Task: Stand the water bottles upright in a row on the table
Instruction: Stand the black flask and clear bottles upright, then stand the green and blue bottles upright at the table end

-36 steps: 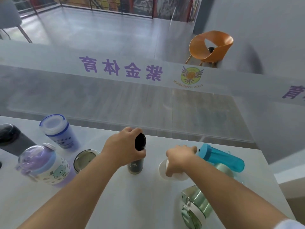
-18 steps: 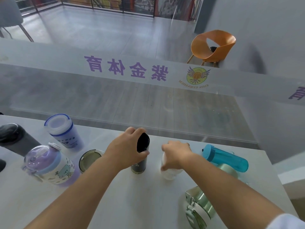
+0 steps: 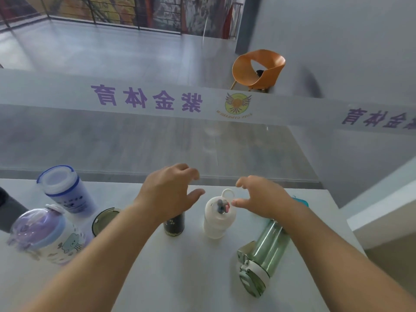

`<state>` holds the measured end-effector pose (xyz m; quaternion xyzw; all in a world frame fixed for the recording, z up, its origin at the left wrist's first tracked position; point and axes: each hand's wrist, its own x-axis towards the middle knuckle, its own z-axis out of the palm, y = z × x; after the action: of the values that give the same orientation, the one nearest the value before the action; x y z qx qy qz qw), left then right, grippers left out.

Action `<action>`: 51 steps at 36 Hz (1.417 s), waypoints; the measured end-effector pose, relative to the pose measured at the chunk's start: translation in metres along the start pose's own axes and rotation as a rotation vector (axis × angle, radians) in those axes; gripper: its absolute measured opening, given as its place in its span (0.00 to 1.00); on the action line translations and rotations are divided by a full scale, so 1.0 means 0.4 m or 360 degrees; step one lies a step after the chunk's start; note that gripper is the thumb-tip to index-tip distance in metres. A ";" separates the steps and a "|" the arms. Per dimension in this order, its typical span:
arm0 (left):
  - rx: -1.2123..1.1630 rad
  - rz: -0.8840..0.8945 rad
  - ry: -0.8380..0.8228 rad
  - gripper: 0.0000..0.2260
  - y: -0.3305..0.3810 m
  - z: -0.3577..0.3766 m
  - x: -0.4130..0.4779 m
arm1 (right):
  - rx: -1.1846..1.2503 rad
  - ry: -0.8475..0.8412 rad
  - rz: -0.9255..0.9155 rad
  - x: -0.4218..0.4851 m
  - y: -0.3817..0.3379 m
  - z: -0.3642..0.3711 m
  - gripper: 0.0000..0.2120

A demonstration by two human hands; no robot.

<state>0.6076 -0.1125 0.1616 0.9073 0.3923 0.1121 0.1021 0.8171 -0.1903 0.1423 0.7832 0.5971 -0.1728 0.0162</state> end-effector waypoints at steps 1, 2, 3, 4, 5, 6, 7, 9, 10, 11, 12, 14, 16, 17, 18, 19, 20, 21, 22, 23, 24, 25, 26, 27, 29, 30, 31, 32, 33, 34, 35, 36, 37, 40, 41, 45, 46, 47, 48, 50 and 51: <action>0.0007 0.0018 -0.0024 0.18 0.012 0.002 -0.001 | 0.0001 -0.0002 0.0033 -0.016 0.019 -0.002 0.27; 0.0013 0.0034 -0.0047 0.17 0.024 0.005 -0.002 | 0.0000 -0.0013 0.0067 -0.031 0.039 -0.001 0.27; 0.0012 0.0046 -0.0068 0.17 0.037 0.011 -0.005 | 0.0001 -0.0030 0.0097 -0.046 0.061 0.000 0.27; 0.0007 0.0052 -0.0087 0.17 0.050 0.017 -0.007 | 0.0008 -0.0051 0.0120 -0.061 0.082 0.003 0.27; 0.0002 0.0055 -0.0105 0.16 0.062 0.026 -0.009 | 0.0021 -0.0076 0.0140 -0.076 0.104 0.008 0.27; 0.0002 0.0056 -0.0122 0.16 0.075 0.037 -0.012 | 0.0030 -0.0100 0.0158 -0.090 0.126 0.012 0.27; 0.0008 0.0056 -0.0139 0.15 0.090 0.049 -0.014 | 0.0029 -0.0128 0.0179 -0.102 0.150 0.018 0.27; 0.0024 0.0053 -0.0191 0.14 0.120 0.080 -0.017 | 0.0010 -0.0177 0.0214 -0.125 0.197 0.031 0.27; 0.0020 0.0048 -0.0224 0.14 0.136 0.097 -0.017 | 0.0009 -0.0196 0.0226 -0.135 0.221 0.040 0.26; 0.0014 0.0043 -0.0260 0.14 0.153 0.116 -0.018 | 0.0016 -0.0218 0.0231 -0.144 0.245 0.049 0.25; 0.0007 0.0038 -0.0294 0.14 0.171 0.135 -0.019 | 0.0020 -0.0240 0.0226 -0.155 0.268 0.058 0.24; -0.0021 0.0013 -0.0351 0.14 0.210 0.174 -0.021 | 0.0000 -0.0277 0.0210 -0.178 0.314 0.074 0.22; -0.0074 -0.0042 -0.0406 0.15 0.252 0.215 -0.024 | -0.0032 -0.0298 0.0217 -0.198 0.362 0.092 0.24; -0.0104 -0.0074 -0.0449 0.15 0.274 0.236 -0.025 | -0.0044 -0.0302 0.0234 -0.205 0.388 0.104 0.25; -0.0127 -0.0100 -0.0502 0.16 0.295 0.259 -0.026 | -0.0055 -0.0299 0.0249 -0.212 0.412 0.116 0.26; -0.0143 -0.0123 -0.0558 0.16 0.313 0.283 -0.026 | -0.0069 -0.0295 0.0268 -0.217 0.435 0.129 0.27; -0.0159 -0.0144 -0.0604 0.17 0.331 0.307 -0.027 | -0.0082 -0.0288 0.0283 -0.223 0.457 0.142 0.27; -0.0174 -0.0167 -0.0638 0.17 0.348 0.332 -0.028 | -0.0090 -0.0285 0.0300 -0.229 0.477 0.154 0.27; -0.0184 -0.0193 -0.0661 0.18 0.363 0.357 -0.030 | -0.0100 -0.0278 0.0310 -0.235 0.496 0.166 0.27; -0.0185 -0.0223 -0.0685 0.20 0.378 0.382 -0.033 | -0.0106 -0.0274 0.0318 -0.240 0.514 0.179 0.28; -0.0173 -0.0250 -0.0703 0.21 0.391 0.406 -0.037 | -0.0110 -0.0277 0.0322 -0.246 0.530 0.193 0.28; -0.0153 -0.0272 -0.0717 0.24 0.403 0.430 -0.042 | -0.0110 -0.0282 0.0329 -0.251 0.546 0.206 0.29; -0.0136 -0.0297 -0.0725 0.25 0.414 0.453 -0.047 | -0.0104 -0.0285 0.0338 -0.256 0.560 0.220 0.30; -0.0123 -0.0331 -0.0732 0.27 0.425 0.474 -0.053 | -0.0091 -0.0289 0.0348 -0.261 0.573 0.233 0.30; -0.0092 -0.0409 -0.0751 0.29 0.442 0.507 -0.067 | -0.0083 -0.0309 0.0353 -0.270 0.594 0.257 0.31; -0.0079 -0.0443 -0.0767 0.30 0.448 0.520 -0.075 | -0.0088 -0.0333 0.0354 -0.274 0.601 0.267 0.32; -0.0074 -0.0473 -0.0784 0.31 0.454 0.532 -0.083 | -0.0093 -0.0366 0.0360 -0.279 0.609 0.278 0.32; -0.0074 -0.0497 -0.0792 0.32 0.458 0.541 -0.091 | -0.0098 -0.0403 0.0362 -0.283 0.615 0.289 0.33; -0.0076 -0.0514 -0.0792 0.33 0.460 0.550 -0.098 | -0.0106 -0.0442 0.0368 -0.288 0.621 0.300 0.33; -0.0078 -0.0526 -0.0784 0.34 0.461 0.556 -0.104 | -0.0119 -0.0481 0.0375 -0.291 0.626 0.311 0.33; -0.0078 -0.0539 -0.0776 0.35 0.461 0.561 -0.109 | -0.0129 -0.0515 0.0382 -0.295 0.630 0.321 0.34; -0.0076 -0.0557 -0.0779 0.37 0.460 0.566 -0.114 | -0.0136 -0.0545 0.0388 -0.298 0.632 0.331 0.36; -0.0072 -0.0575 -0.0790 0.39 0.460 0.569 -0.117 | -0.0137 -0.0566 0.0396 -0.300 0.634 0.339 0.40; -0.0074 -0.0662 -0.0831 0.44 0.457 0.581 -0.128 | -0.0114 -0.0594 0.0430 -0.306 0.633 0.358 0.48; -0.0082 -0.0695 -0.0837 0.45 0.455 0.584 -0.131 | -0.0107 -0.0591 0.0437 -0.308 0.633 0.363 0.49; -0.0123 -0.0721 -0.0801 0.44 0.448 0.593 -0.144 | -0.0052 -0.0618 0.0471 -0.317 0.631 0.385 0.50; -0.0130 -0.0711 -0.0786 0.43 0.449 0.594 -0.145 | -0.0038 -0.0637 0.0481 -0.320 0.631 0.390 0.49; -0.0136 -0.0701 -0.0771 0.43 0.450 0.594 -0.146 | -0.0030 -0.0650 0.0488 -0.323 0.630 0.395 0.47; -0.0144 -0.0693 -0.0757 0.43 0.453 0.595 -0.148 | -0.0027 -0.0654 0.0494 -0.325 0.630 0.399 0.46; -0.0175 -0.0689 -0.0729 0.42 0.459 0.594 -0.151 | -0.0026 -0.0638 0.0507 -0.326 0.628 0.403 0.45; -0.0201 -0.0690 -0.0715 0.42 0.462 0.592 -0.153 | -0.0023 -0.0621 0.0511 -0.326 0.627 0.402 0.44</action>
<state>0.7611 -0.3045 -0.0215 0.7964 0.5365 -0.0914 0.2637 0.9831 -0.4209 -0.0163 0.8197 0.4518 -0.3116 0.1638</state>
